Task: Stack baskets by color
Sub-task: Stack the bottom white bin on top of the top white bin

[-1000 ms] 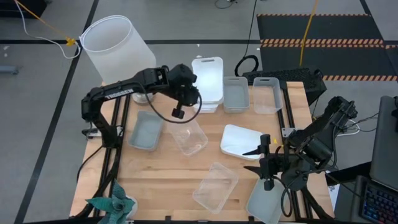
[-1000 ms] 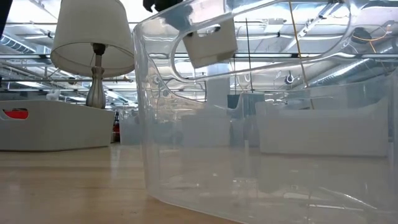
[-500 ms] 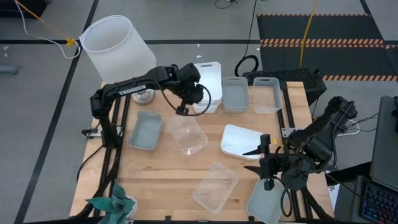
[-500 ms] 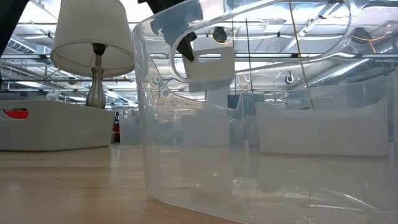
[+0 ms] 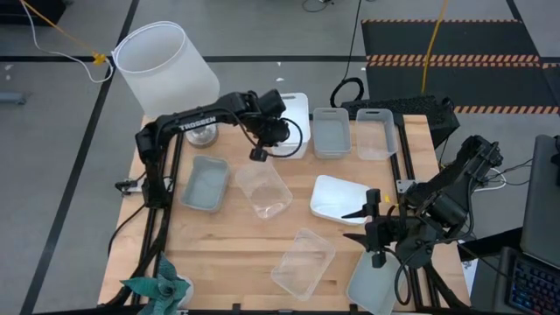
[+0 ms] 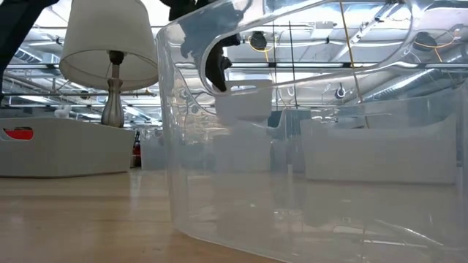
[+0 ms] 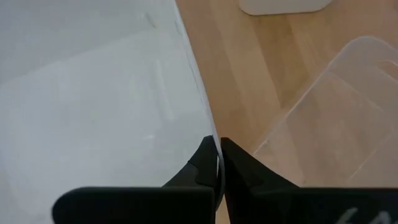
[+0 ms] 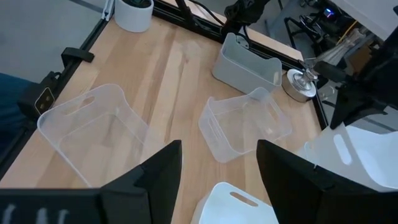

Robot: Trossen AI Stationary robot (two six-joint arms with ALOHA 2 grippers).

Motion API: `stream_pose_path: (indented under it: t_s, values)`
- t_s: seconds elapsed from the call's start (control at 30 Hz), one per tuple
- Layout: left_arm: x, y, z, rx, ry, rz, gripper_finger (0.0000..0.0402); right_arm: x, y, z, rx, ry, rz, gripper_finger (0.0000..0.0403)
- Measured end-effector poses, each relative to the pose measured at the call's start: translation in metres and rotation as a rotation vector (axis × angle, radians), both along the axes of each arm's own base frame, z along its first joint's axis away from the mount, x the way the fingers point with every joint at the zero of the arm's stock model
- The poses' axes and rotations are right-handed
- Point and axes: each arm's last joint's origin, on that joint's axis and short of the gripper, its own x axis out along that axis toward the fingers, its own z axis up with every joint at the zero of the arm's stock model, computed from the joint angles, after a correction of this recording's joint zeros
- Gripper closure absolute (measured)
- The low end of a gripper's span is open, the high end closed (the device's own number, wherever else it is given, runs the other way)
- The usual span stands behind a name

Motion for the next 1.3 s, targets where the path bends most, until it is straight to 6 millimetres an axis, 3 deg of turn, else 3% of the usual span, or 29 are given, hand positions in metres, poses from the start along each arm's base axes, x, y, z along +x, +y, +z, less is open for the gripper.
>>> stream_pose_path:
  t_s: [0.57, 1.3]
  values:
    - [0.002, 0.004, -0.031, 0.023, 0.011, -0.053, 0.0393, -0.001, -0.001, -0.001, 0.002, 0.014, -0.012, 0.0202]
    - [-0.004, 0.018, -0.034, 0.049, 0.011, -0.021, 0.0386, -0.001, -0.001, -0.001, 0.002, 0.014, -0.012, 0.0202]
